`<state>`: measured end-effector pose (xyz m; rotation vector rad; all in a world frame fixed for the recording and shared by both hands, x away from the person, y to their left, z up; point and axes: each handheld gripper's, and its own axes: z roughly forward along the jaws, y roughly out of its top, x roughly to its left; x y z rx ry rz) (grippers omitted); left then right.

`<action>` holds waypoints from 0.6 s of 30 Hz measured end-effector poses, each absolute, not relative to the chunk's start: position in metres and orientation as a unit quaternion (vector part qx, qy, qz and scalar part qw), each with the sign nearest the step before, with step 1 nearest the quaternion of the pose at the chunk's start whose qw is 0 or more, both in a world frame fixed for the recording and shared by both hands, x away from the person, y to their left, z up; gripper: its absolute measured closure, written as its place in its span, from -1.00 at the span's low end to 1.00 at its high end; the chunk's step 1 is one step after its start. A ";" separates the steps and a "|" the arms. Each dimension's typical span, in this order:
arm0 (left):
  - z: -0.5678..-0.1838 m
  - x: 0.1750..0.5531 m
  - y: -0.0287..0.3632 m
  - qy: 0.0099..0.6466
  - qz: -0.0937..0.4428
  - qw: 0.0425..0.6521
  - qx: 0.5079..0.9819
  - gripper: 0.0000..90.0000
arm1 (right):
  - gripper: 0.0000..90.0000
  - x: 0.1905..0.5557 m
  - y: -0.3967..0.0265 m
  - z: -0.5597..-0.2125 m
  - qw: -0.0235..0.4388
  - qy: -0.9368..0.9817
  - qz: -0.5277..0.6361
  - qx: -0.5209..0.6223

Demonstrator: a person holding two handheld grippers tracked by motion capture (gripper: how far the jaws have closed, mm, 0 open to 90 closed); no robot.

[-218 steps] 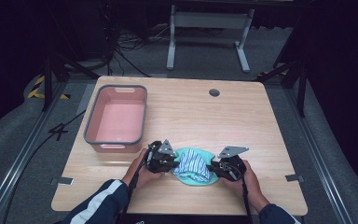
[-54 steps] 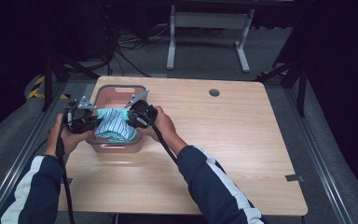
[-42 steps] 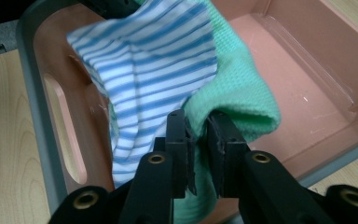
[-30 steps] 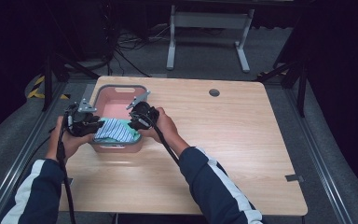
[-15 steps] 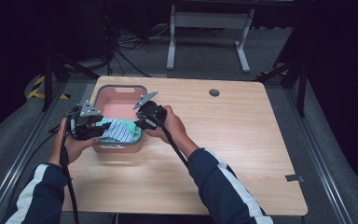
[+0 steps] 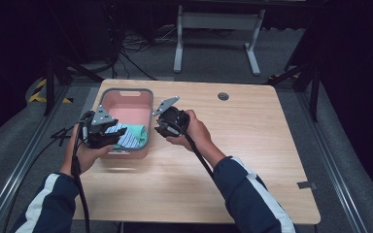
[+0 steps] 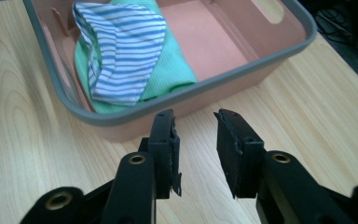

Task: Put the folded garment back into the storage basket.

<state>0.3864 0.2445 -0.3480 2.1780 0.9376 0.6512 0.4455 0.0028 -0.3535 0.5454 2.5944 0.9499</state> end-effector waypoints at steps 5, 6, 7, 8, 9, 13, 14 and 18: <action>-0.344 0.380 0.233 0.352 0.250 0.348 0.832 0.17 | 0.40 0.440 -0.010 -0.348 0.175 0.908 0.327 0.192; -0.343 0.379 0.231 0.351 0.250 0.349 0.832 0.16 | 0.38 0.439 -0.013 -0.347 0.179 0.909 0.324 0.189; -0.343 0.377 0.228 0.345 0.251 0.350 0.834 0.15 | 0.36 0.438 -0.016 -0.346 0.181 0.909 0.323 0.190; -0.343 0.376 0.226 0.345 0.248 0.354 0.833 0.13 | 0.32 0.437 -0.019 -0.345 0.183 0.910 0.320 0.189; -0.343 0.375 0.224 0.340 0.249 0.354 0.835 0.10 | 0.29 0.436 -0.021 -0.344 0.185 0.910 0.318 0.191; -0.343 0.370 0.216 0.332 0.248 0.353 0.839 0.01 | 0.21 0.432 -0.032 -0.340 0.185 0.909 0.319 0.193; -0.342 0.369 0.215 0.330 0.247 0.354 0.839 -0.02 | 0.19 0.431 -0.035 -0.338 0.190 0.908 0.320 0.194; -0.342 0.365 0.208 0.319 0.248 0.357 0.842 -0.07 | 0.11 0.427 -0.045 -0.335 0.200 0.910 0.308 0.191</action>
